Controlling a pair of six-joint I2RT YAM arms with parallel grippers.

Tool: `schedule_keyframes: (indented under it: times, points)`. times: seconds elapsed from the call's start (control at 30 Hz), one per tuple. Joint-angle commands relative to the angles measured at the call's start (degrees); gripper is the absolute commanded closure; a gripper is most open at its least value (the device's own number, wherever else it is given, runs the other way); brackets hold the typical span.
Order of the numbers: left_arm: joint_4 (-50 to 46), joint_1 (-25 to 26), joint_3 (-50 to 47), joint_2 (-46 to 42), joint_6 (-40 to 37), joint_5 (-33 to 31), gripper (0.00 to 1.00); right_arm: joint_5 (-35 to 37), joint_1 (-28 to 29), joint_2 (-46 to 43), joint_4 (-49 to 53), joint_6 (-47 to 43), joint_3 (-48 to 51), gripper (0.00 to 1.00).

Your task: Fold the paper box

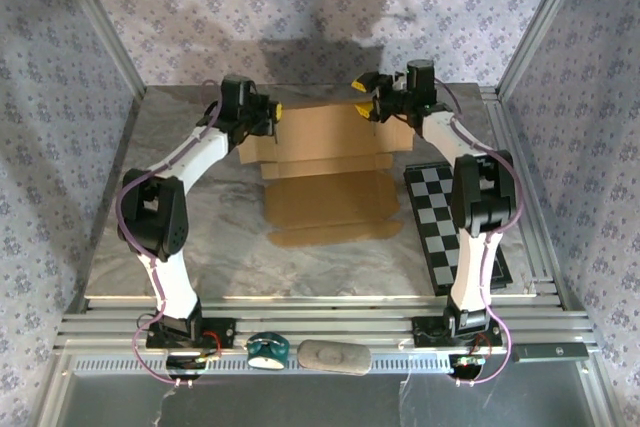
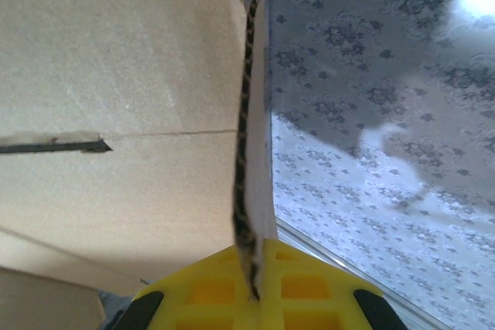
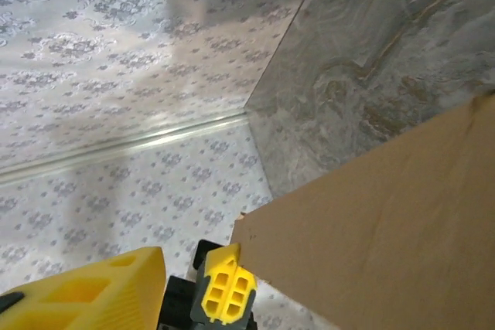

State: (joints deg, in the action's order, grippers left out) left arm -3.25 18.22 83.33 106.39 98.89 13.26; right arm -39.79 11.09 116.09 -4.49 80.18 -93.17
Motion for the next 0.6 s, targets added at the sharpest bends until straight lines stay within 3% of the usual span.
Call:
schedule_keyframes:
  times: [0.0,0.23,0.57]
  points:
    - [3.51,1.16,-0.72,-2.37,0.07,-3.23,1.00,9.94,4.43,-7.83,0.81,9.00,3.27,0.37]
    - [5.15,1.97,-0.69,-2.33,-0.10,-3.78,1.00,19.14,11.51,-10.54,7.28,14.10,6.36,0.39]
    - [5.57,2.44,-2.28,-3.64,-0.19,-3.20,1.00,20.28,11.64,-2.84,6.86,15.12,-1.75,0.48]
